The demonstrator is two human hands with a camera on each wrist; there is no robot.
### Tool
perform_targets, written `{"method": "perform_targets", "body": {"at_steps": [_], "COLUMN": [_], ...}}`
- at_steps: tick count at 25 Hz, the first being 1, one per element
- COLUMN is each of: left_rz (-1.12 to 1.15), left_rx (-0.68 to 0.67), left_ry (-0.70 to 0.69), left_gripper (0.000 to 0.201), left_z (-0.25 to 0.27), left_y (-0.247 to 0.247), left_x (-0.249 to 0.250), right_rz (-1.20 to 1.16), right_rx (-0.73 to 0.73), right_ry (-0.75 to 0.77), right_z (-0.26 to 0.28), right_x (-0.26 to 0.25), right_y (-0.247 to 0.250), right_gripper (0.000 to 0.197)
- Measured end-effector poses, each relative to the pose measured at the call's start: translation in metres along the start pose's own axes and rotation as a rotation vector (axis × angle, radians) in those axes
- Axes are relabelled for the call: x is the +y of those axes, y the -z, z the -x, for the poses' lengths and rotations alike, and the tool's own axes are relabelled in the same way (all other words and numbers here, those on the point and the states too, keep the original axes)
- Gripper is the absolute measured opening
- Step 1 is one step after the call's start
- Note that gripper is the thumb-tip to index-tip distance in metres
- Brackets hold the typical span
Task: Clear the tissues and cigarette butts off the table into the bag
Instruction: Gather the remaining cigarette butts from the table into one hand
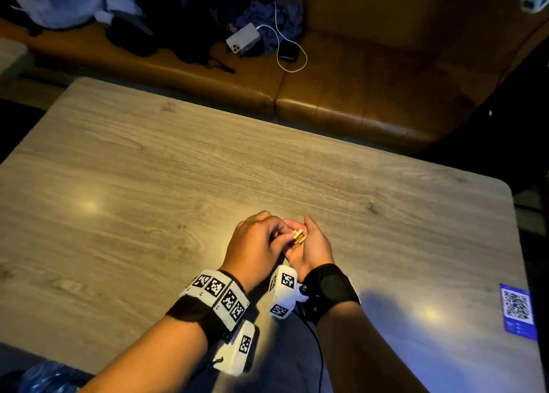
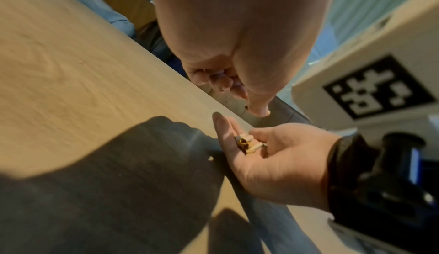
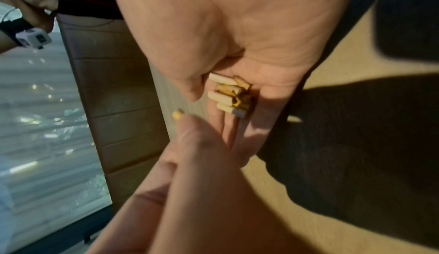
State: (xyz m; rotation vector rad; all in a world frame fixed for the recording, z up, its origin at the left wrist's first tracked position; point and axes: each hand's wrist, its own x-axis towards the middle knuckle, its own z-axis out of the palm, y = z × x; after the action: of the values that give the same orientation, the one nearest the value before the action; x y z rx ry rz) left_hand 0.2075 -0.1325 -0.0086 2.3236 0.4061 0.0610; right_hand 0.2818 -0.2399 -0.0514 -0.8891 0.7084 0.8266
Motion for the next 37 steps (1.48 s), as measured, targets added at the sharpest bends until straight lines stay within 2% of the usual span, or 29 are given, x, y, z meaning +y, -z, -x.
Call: {"method": "perform_targets", "body": {"at_steps": [2,6,10,13,17,21,25,28,31,34,37], "left_rz": [-0.068,-0.165,-0.289,-0.208,-0.045,-0.139,-0.182,-0.141,0.021,0.177,0.284], "left_rx": [-0.028,-0.028,0.032,0.093,0.260,0.295,0.281,0.278,0.359,0.443,0.464], "left_ry": [-0.020,-0.038,-0.108,-0.094,0.019,0.109,0.363,0.611,0.869,1.064,1.273], "left_gripper": [0.008,0.014,0.020,0.018,0.010,0.007,0.017,0.024,0.024,0.018,0.032], "left_z": [0.004,0.015,0.035,0.053,0.093,0.162,0.267,0.369,0.465,0.547,0.602], "left_y": [-0.003,0.007,0.044,0.079,0.139,0.188,0.225,0.228,0.207,0.177,0.138], "left_x": [0.003,-0.003,-0.021,-0.042,-0.102,-0.183,-0.277,-0.334,-0.365,-0.389,-0.413], "right_rz": [-0.025,-0.084,-0.043,-0.038,0.095,0.272,0.493,0.671,0.839,1.002,1.171], "right_rx": [-0.041,-0.083,-0.055,-0.042,-0.047,-0.092,-0.198,-0.248,-0.287,-0.339,-0.328], "right_ry": [-0.053,-0.136,-0.171,-0.193,-0.156,-0.195,-0.294,-0.405,-0.506,-0.587,-0.646], "right_z": [0.006,0.026,0.044,0.052,0.048,0.051,0.074,0.100,0.118,0.128,0.115], "right_x": [0.006,0.029,0.052,0.072,0.117,0.172,0.253,0.328,0.403,0.489,0.567], "right_y": [0.002,-0.015,-0.059,-0.090,-0.136,-0.183,-0.237,-0.273,-0.286,-0.286,-0.263], "right_gripper": [0.060,0.055,0.054,0.046,0.044,0.045,0.044,0.044,0.043,0.045,0.045]}}
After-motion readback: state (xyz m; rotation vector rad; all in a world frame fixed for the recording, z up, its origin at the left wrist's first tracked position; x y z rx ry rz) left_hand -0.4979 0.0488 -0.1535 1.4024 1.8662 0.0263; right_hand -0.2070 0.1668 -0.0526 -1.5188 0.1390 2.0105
